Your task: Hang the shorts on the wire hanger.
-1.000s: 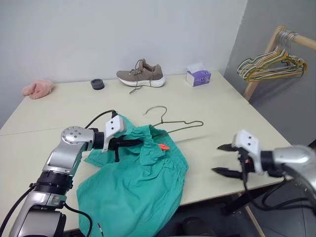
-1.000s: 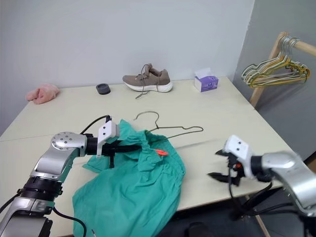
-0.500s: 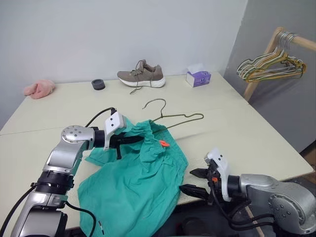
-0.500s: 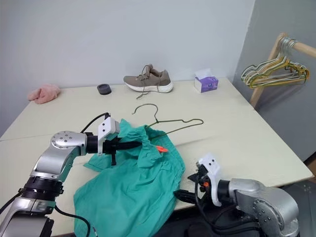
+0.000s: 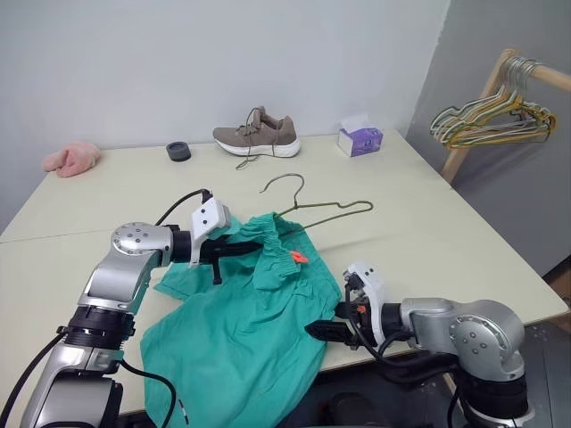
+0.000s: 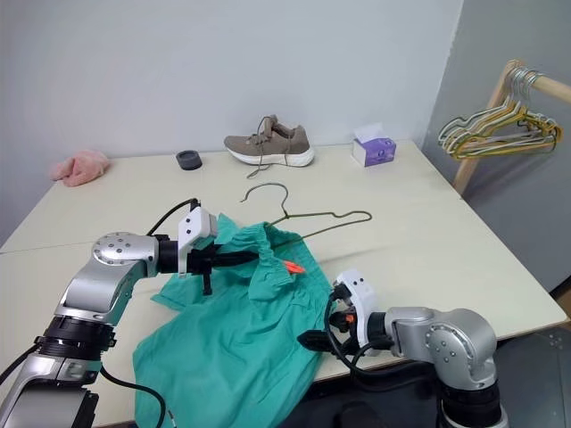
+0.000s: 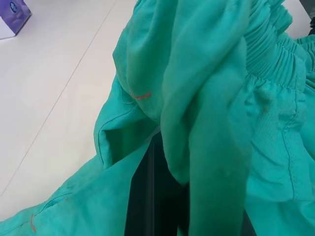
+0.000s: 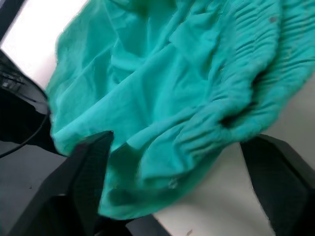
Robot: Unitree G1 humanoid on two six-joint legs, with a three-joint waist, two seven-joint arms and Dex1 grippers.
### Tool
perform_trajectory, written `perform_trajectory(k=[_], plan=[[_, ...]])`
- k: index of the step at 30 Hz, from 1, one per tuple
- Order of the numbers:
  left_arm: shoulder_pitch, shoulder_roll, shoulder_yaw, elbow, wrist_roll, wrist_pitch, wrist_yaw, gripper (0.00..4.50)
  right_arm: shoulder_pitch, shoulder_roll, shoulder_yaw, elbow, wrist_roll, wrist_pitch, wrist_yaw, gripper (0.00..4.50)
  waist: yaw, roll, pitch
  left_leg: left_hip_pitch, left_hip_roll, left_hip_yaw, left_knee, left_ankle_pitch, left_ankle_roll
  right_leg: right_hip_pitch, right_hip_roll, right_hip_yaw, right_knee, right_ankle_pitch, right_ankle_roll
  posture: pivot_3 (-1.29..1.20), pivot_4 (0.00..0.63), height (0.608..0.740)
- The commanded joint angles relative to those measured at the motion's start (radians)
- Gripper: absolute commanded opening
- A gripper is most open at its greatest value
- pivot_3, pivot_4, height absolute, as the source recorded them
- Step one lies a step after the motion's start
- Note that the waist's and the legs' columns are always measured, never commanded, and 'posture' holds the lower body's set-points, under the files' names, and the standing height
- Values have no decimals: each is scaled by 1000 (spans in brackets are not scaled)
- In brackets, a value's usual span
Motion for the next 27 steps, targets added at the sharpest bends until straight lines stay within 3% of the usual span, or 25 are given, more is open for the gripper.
perform_trajectory(k=[1, 9, 15, 18, 23, 27], plan=[[6, 6, 49, -47, -30, 12, 20, 0, -12, -49, 37, -14, -45, -75, -17, 2875, 0, 0, 0, 0, 0, 0, 0, 0, 0, 0, 0, 0, 0, 0, 0, -142, 0, 740], [25, -11, 95, -68, -65, 53, 81, 0, 0, -172, 84, -9, -130, -268, -6, 10, 1, 0, 0, -1, 0, 0, -1, 0, 0, 0, 0, 0, -3, 0, 0, -158, 0, 740], [43, -36, 157, -112, -133, 145, 146, 0, -1, -193, 88, 10, -163, -357, 1, 10, -2, 0, 0, -1, 0, 0, -1, 0, 0, 0, 0, 0, -2, 0, 0, -164, 0, 740], [56, -26, 212, -156, -226, 258, 156, 0, -62, -267, 98, 80, -245, -467, 20, 10, -3, 0, 1, -1, 0, 0, -1, 0, 0, 0, 0, 0, -3, 0, 0, -165, 0, 740], [104, 72, 257, -243, -395, 452, 44, 0, -189, -412, 74, 298, -337, -641, 116, 10, -4, 0, 1, 0, -1, 1, -1, 0, 0, 0, -1, 1, -3, 0, 1, -160, 0, 740], [120, 155, 279, -259, -476, 529, -34, 0, -211, -467, 75, 352, -337, -678, 190, 10, -1, 0, 1, 0, 0, 0, -2, 0, 0, 0, 1, 0, -3, -1, -1, -153, 0, 740]])
